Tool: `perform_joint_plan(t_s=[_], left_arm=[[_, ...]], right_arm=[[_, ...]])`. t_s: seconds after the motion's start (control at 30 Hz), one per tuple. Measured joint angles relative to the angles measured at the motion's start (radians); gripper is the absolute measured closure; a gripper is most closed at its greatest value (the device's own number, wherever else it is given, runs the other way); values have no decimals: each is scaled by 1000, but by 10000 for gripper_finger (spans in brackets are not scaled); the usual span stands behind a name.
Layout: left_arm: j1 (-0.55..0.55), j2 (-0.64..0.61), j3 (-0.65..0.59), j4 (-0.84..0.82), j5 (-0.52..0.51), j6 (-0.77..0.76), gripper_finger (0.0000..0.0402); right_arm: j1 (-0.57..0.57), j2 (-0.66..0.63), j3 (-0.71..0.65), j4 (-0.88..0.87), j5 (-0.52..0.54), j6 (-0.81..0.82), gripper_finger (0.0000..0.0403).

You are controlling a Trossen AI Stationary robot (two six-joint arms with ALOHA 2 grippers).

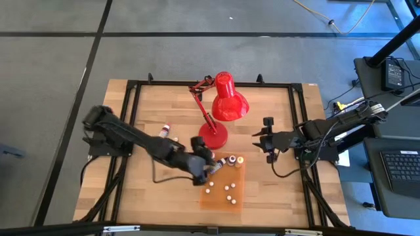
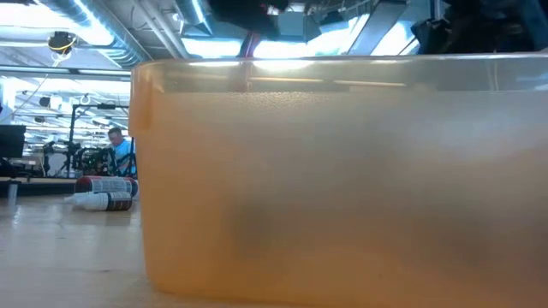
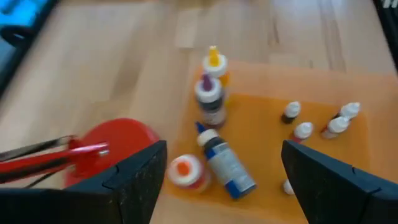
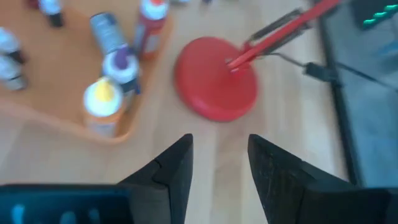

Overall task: Pick & Place food coloring
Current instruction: Adjust the large blue food coloring bottle in the orange bin

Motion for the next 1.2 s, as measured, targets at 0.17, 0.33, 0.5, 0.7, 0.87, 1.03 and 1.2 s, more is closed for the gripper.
perform_joint_plan(t_s=[0.17, 0.33, 0.5, 0.7, 0.87, 1.03, 1.2], left_arm=[[7, 190, 258, -181, 53, -113, 108], [15, 334, 427, -298, 111, -184, 122], [13, 419, 489, -322, 160, -251, 138], [13, 457, 493, -368, 171, -324, 153], [22, 476, 493, -398, 167, -336, 158], [34, 483, 493, -403, 161, -298, 158], [32, 483, 493, -402, 163, -154, 158]], right_arm=[[0, 0, 0, -29, -106, -5, 247], [0, 0, 0, -81, -149, -3, 247], [0, 0, 0, -106, -153, -4, 247], [0, 0, 0, -106, -153, -3, 247], [0, 1, 0, -102, -153, -2, 247], [0, 1, 0, -101, -153, 24, 247], [0, 1, 0, -100, -153, 26, 247]])
